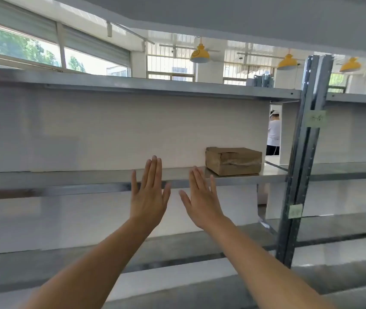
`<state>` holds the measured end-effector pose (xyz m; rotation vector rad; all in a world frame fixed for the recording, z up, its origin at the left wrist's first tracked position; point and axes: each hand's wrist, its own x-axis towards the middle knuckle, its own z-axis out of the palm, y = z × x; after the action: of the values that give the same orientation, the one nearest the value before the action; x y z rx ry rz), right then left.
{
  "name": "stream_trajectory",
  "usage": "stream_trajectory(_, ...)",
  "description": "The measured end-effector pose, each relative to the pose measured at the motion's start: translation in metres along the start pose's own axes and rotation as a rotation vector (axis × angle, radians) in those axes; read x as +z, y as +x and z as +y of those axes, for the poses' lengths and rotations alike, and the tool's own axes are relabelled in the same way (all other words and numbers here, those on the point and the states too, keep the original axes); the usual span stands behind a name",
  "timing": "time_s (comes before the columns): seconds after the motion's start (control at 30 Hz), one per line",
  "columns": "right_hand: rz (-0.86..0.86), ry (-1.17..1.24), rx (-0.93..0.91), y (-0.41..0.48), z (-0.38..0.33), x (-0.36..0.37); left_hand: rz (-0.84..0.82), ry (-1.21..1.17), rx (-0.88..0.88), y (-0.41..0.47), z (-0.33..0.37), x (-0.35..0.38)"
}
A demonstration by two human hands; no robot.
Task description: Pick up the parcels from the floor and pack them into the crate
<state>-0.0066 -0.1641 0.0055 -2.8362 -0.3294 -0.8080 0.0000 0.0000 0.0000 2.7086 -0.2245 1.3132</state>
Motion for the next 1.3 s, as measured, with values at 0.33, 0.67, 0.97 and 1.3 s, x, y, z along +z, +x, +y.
stream_trajectory(0.33,0.003,-0.105,0.215,-0.066,0.073,-0.025,-0.041,-0.124,0.238,-0.011,0.107,0.029)
stream_trajectory(0.67,0.048,-0.285,0.357,-0.121,0.184,-0.077,-0.093,-0.341,0.356,-0.006,0.249,0.043)
stream_trajectory(0.97,0.085,-0.504,0.53,-0.194,0.337,-0.149,-0.098,-0.609,0.507,-0.022,0.442,0.05)
stream_trajectory(1.3,0.039,-0.492,0.704,-0.272,0.454,-0.126,-0.259,-0.718,0.691,-0.053,0.562,0.115)
